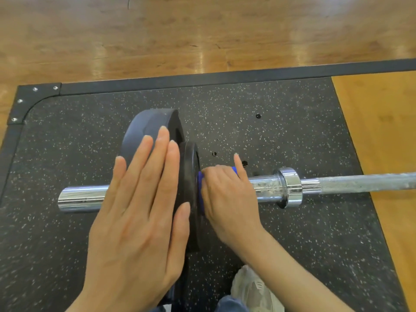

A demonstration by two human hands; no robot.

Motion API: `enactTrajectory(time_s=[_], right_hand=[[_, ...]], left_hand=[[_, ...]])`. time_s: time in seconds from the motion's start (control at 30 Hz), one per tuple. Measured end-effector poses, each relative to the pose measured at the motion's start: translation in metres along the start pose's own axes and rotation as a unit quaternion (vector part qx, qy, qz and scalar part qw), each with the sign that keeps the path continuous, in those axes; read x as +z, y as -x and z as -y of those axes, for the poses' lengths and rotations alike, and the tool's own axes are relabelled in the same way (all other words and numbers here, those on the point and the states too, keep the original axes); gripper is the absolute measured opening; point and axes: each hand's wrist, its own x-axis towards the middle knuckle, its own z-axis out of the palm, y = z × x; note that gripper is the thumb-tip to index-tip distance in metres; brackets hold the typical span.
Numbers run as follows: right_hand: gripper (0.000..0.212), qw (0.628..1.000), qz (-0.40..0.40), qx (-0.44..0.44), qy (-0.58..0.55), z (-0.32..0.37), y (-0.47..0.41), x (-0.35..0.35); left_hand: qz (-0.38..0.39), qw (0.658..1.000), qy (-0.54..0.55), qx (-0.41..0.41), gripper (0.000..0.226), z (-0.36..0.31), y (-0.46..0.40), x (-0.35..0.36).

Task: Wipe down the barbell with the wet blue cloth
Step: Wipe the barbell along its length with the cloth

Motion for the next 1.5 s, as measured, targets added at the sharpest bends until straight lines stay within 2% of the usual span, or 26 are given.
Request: enactTrajectory(time_s=[0.07,0.17,0.23,0.3,0.4,0.43,0.5,0.63,0.73,0.83,0.9,0.97,1.1,1.2,1.23,1.33,1.5], right_hand=[[0.027,0.998,0.042,0.018,0.031,0.005,-0.016,-0.004],[0.016,0.999,0.048,0.009,0.003,0.005,-0.005,-0.010],[0.026,0.988,0.149,-0.006,0.028,0.004,-0.016,-0.025],[0.027,0.961,0.274,0.027,-0.001,0.003,-0.035,-0.036],[0.025,0.952,0.305,-0.001,0.034,-0.005,-0.043,-0.041],[0.023,0.956,0.287,-0.023,0.055,-0.008,-0.036,-0.041],[0.022,0.971,0.230,-0.008,0.059,-0.005,-0.025,-0.034],[0.019,0.996,0.089,0.020,0.004,0.001,-0.019,-0.010],[0.020,1.000,0.012,-0.019,0.012,-0.017,-0.006,-0.002],[0.021,0.995,-0.095,0.017,0.003,-0.009,-0.007,0.009],[0.024,0.991,-0.125,-0.037,-0.014,-0.013,0.001,0.021],[0.033,0.985,-0.143,-0.097,0.010,-0.028,0.007,0.024],[0.036,0.988,-0.155,-0.015,-0.019,-0.014,-0.001,0.032],[0.039,0.984,-0.157,-0.088,0.012,-0.028,-0.006,0.033],[0.039,0.983,-0.162,-0.086,0.024,-0.039,-0.009,0.030],[0.034,0.984,-0.178,0.010,-0.006,-0.038,-0.015,0.025],[0.028,0.987,-0.163,-0.001,0.010,-0.022,-0.051,0.026]], left_hand=[[0.000,1.000,-0.008,0.002,0.060,0.000,0.001,0.000],[0.005,1.000,-0.014,0.006,0.061,-0.002,0.007,-0.001],[-0.001,1.000,-0.015,0.007,0.060,-0.004,0.011,-0.002],[-0.004,1.000,-0.019,0.012,0.059,-0.006,0.017,-0.001],[-0.011,1.000,-0.013,0.009,0.058,-0.008,0.021,-0.002],[-0.010,1.000,-0.014,0.006,0.058,-0.008,0.021,-0.001],[-0.012,1.000,-0.008,-0.002,0.058,-0.010,0.018,-0.001],[-0.011,1.000,0.004,-0.008,0.057,-0.006,0.007,-0.002],[-0.006,1.000,0.015,-0.012,0.058,-0.003,-0.001,-0.002],[0.000,1.000,0.027,-0.011,0.058,0.001,-0.012,-0.003],[0.008,0.999,0.032,-0.006,0.059,0.006,-0.022,-0.002],[0.021,0.999,0.032,-0.005,0.062,0.011,-0.030,-0.001],[0.055,0.998,0.033,-0.012,0.064,0.021,-0.054,0.001],[0.074,0.996,0.044,-0.024,0.067,0.028,-0.068,-0.001],[0.071,0.996,0.057,-0.026,0.068,0.028,-0.068,-0.002],[0.036,0.997,0.064,-0.023,0.065,0.019,-0.051,-0.001],[-0.029,0.999,0.015,-0.018,0.061,0.006,-0.022,0.015]])
